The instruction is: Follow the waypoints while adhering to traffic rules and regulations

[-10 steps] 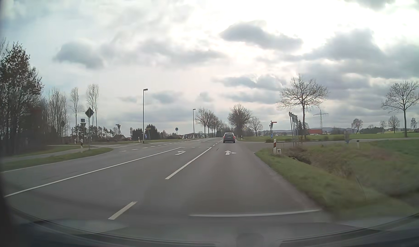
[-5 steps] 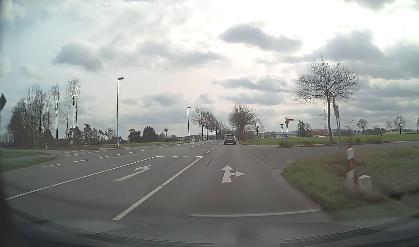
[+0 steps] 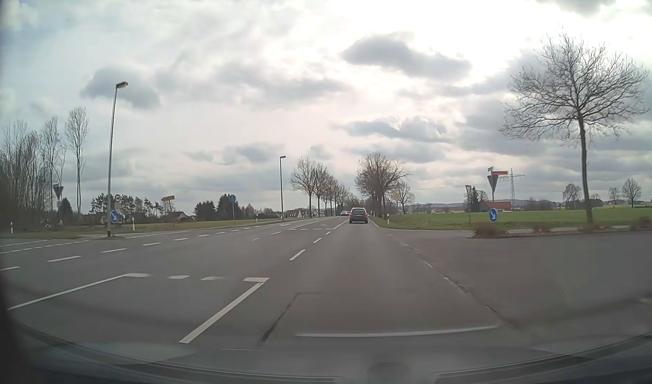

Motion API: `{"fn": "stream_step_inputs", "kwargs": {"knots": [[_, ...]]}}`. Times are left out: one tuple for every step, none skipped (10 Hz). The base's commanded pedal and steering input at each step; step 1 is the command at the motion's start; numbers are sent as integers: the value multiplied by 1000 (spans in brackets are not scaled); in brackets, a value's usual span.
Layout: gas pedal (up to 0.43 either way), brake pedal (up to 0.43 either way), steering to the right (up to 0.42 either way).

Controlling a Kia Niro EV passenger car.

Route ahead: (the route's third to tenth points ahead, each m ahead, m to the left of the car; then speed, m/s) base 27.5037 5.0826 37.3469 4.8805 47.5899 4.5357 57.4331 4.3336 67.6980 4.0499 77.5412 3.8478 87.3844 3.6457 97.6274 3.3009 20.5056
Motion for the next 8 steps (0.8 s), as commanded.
{"fn": "stream_step_inputs", "kwargs": {"knots": [[228, 0, 4], [228, 0, 4], [228, 0, 4], [228, 0, 5], [220, 0, 5], [209, 0, 5], [209, 0, 5], [209, 0, 6]]}}
